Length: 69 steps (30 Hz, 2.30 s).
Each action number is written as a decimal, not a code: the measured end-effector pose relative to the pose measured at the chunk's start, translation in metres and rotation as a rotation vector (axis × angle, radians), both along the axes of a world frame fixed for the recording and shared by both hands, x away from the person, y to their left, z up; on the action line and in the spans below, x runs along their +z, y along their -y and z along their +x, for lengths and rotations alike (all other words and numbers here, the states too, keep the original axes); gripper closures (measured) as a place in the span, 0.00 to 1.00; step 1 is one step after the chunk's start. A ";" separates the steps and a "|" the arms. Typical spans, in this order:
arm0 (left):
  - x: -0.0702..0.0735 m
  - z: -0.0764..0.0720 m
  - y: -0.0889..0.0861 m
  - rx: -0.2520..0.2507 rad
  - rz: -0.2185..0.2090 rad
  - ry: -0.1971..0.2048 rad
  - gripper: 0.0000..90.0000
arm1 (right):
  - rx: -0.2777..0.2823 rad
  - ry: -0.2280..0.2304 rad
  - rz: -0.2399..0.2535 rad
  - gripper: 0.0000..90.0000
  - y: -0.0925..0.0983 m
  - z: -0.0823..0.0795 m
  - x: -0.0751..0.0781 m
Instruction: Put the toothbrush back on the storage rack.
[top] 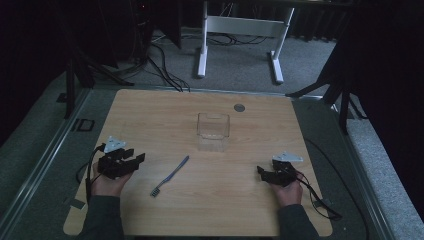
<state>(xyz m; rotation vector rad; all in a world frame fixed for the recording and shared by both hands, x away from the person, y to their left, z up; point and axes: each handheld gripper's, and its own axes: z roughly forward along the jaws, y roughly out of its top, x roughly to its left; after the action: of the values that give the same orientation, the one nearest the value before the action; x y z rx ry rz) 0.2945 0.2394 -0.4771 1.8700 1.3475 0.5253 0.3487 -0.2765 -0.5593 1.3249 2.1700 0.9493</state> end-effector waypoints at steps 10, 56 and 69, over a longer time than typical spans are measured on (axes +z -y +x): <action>0.000 0.002 0.004 -0.008 0.003 -0.004 0.57 | 0.000 0.000 0.000 0.31 0.000 0.000 0.000; 0.023 0.007 0.022 -0.116 0.062 -0.096 0.60 | -0.002 -0.002 0.002 0.31 0.000 0.001 0.000; 0.027 0.013 0.030 -0.144 0.089 -0.136 0.62 | -0.002 -0.002 0.002 0.31 0.000 0.001 0.000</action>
<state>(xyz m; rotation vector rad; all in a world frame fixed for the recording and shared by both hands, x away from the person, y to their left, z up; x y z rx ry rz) 0.3071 0.2099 -0.4499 2.0893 1.2817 0.3958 0.3494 -0.2761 -0.5592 1.3290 2.1691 0.9496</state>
